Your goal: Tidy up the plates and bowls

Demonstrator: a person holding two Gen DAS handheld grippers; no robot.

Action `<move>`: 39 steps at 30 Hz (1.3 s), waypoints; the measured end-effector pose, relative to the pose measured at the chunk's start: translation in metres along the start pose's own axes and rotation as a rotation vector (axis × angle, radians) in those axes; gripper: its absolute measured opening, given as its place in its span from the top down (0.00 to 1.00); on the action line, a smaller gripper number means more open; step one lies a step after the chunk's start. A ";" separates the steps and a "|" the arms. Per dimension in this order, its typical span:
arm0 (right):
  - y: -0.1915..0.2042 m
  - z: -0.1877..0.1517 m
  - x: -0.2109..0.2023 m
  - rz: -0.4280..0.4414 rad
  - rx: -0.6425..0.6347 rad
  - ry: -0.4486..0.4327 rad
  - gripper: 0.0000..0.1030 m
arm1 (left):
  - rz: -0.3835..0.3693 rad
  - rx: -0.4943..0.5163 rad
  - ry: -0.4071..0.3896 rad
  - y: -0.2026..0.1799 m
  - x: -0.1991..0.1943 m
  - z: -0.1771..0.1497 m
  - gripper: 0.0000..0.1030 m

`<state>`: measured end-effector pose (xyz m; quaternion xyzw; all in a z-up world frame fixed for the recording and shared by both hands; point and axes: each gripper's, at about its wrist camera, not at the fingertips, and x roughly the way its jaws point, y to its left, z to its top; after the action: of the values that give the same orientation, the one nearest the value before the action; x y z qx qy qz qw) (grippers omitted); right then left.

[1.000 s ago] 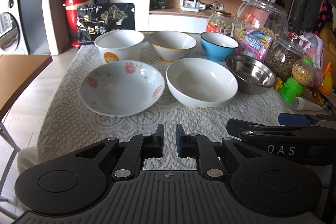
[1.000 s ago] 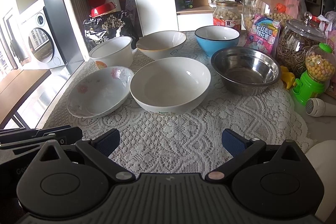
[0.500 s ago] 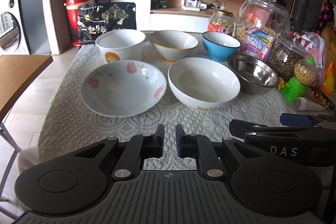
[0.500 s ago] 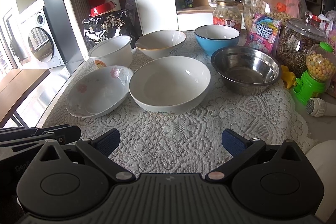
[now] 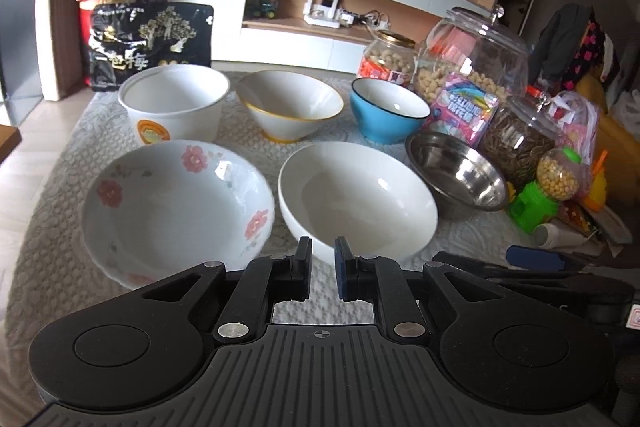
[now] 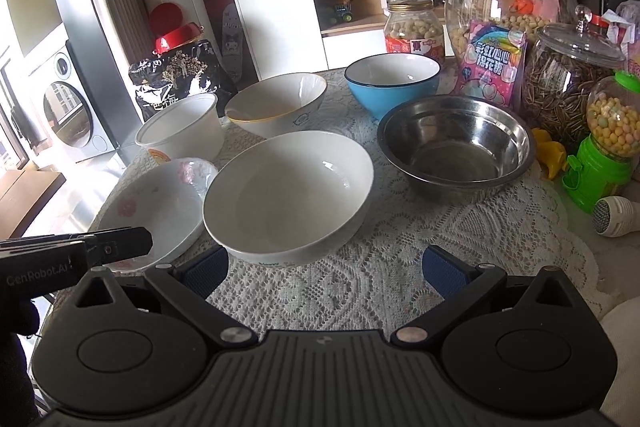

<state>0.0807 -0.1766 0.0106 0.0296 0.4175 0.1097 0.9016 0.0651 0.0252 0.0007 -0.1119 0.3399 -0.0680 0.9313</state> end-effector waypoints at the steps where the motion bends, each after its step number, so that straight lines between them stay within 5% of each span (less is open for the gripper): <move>1: -0.003 0.002 0.006 -0.001 0.009 0.008 0.00 | -0.055 -0.033 0.002 0.007 0.007 0.003 0.86; 6: -0.007 0.012 0.024 0.049 0.037 0.003 0.00 | -0.121 -0.112 0.033 0.034 0.027 0.017 0.86; 12: 0.036 0.057 0.040 0.227 -0.128 -0.101 0.00 | 0.192 -0.247 0.037 0.091 0.014 0.017 0.85; 16: 0.084 0.102 0.092 0.452 -0.152 0.102 0.00 | 0.273 -0.345 0.076 0.129 -0.001 0.003 0.85; 18: 0.107 0.112 0.115 0.499 -0.173 0.157 0.00 | 0.298 -0.389 0.071 0.144 -0.008 -0.005 0.85; 27: 0.168 0.111 0.194 0.366 -0.234 0.286 0.00 | 0.226 -0.548 0.047 0.184 0.003 -0.009 0.84; 39: 0.174 0.095 0.217 0.347 -0.215 0.366 0.00 | 0.139 -0.522 0.125 0.187 0.036 -0.010 0.82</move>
<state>0.2586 0.0452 -0.0646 -0.0157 0.5481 0.3097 0.7768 0.0955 0.1964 -0.0769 -0.3201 0.4096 0.0792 0.8506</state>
